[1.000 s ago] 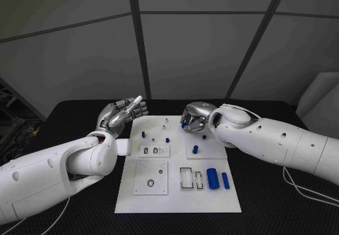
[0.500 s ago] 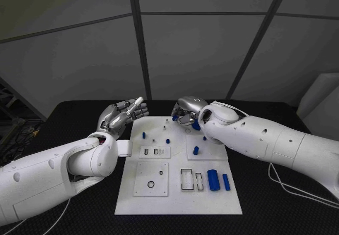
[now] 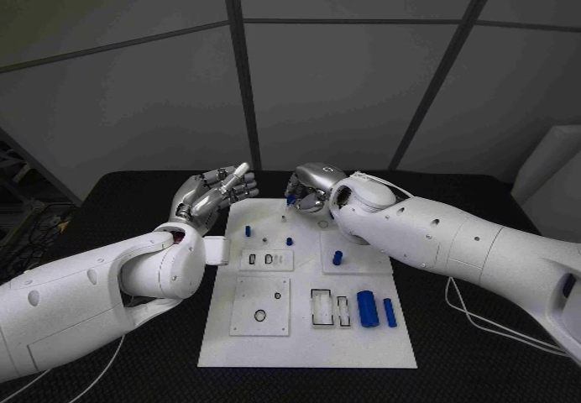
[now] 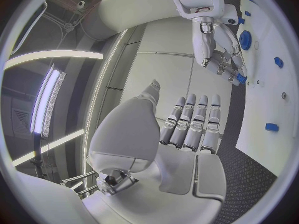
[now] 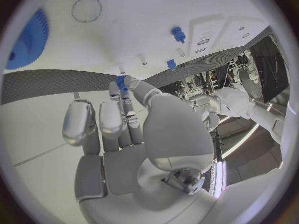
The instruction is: Assemble the parts on the task board
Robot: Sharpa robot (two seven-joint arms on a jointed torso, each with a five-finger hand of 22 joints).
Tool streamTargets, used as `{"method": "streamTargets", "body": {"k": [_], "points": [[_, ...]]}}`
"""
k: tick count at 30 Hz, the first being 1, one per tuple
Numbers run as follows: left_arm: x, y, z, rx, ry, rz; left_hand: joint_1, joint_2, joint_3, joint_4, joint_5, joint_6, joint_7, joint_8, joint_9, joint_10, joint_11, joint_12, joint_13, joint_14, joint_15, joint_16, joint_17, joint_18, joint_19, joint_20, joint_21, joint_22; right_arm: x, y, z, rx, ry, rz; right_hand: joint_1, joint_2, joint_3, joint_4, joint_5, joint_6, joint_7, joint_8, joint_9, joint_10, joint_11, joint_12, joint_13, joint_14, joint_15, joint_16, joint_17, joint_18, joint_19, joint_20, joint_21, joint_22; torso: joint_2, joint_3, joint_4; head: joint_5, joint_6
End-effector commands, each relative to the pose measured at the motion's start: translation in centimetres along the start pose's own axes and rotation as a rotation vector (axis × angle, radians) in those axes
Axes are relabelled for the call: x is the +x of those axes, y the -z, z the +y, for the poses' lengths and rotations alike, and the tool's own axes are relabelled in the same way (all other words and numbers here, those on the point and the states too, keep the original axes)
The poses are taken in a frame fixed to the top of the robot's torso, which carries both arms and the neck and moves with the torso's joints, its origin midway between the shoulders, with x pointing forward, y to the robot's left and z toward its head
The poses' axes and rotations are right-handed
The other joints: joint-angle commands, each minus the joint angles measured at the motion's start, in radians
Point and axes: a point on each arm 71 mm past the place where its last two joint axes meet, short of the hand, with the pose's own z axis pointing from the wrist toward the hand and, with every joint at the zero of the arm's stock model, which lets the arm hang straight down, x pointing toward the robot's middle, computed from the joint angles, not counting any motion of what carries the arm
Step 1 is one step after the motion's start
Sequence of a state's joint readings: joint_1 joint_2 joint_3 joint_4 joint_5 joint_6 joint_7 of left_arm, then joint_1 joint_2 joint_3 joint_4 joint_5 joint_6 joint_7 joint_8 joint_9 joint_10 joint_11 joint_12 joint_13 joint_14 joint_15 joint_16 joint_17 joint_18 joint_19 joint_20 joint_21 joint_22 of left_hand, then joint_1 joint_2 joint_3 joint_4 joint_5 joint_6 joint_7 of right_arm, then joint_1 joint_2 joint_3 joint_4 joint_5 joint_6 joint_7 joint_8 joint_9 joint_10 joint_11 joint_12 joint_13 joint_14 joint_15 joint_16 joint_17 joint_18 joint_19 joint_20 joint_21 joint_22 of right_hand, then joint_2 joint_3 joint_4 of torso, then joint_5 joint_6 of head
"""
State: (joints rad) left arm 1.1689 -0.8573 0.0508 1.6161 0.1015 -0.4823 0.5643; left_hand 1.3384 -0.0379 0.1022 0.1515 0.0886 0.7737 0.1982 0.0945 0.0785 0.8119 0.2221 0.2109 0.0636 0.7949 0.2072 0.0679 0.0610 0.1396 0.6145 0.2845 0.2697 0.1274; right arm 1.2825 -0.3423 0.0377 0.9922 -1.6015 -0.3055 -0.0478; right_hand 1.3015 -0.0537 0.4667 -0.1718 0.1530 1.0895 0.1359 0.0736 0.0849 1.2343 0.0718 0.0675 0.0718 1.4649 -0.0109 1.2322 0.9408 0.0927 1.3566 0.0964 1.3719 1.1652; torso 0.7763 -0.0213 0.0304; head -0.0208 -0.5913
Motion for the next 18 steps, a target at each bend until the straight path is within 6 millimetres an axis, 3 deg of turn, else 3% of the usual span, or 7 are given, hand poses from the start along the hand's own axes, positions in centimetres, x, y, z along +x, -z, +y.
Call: {"method": "streamTargets", "body": {"k": [1,18], "points": [[0.20,-0.08,-0.27,0.015,-0.001,0.015,-0.004,0.009,0.001,-0.006,0.002,-0.007,0.068,-0.005,-0.001,0.001,0.005,-0.003,-0.001,-0.010,0.000,-0.004,-0.001,0.015,0.007,0.003,0.006,-0.001,-0.02,-0.20,0.12,-0.005,0.010,0.013,-0.002,-0.004,-0.001,0.004,0.002,0.003,0.003,-0.003,0.002,-0.003,0.001,-0.005,-0.001,0.006,-0.003,0.007,0.000,-0.013,0.000,-0.001,0.005,-0.001,0.000,0.0004,0.0008,-0.001,-0.003],[0.27,-0.13,-0.75,0.023,-0.002,0.019,-0.004,0.010,0.001,-0.008,0.002,-0.006,0.068,-0.006,-0.001,0.001,0.005,-0.004,-0.001,-0.016,0.000,-0.006,-0.002,0.015,0.007,0.003,0.006,-0.002,0.69,-0.78,0.51,0.013,0.032,0.079,-0.009,-0.007,-0.001,0.009,-0.002,0.001,0.004,-0.006,0.001,-0.011,0.003,-0.007,-0.003,0.004,-0.001,0.005,-0.005,-0.013,-0.003,0.000,0.004,-0.004,0.003,0.0004,-0.0009,0.004,-0.014]]}}
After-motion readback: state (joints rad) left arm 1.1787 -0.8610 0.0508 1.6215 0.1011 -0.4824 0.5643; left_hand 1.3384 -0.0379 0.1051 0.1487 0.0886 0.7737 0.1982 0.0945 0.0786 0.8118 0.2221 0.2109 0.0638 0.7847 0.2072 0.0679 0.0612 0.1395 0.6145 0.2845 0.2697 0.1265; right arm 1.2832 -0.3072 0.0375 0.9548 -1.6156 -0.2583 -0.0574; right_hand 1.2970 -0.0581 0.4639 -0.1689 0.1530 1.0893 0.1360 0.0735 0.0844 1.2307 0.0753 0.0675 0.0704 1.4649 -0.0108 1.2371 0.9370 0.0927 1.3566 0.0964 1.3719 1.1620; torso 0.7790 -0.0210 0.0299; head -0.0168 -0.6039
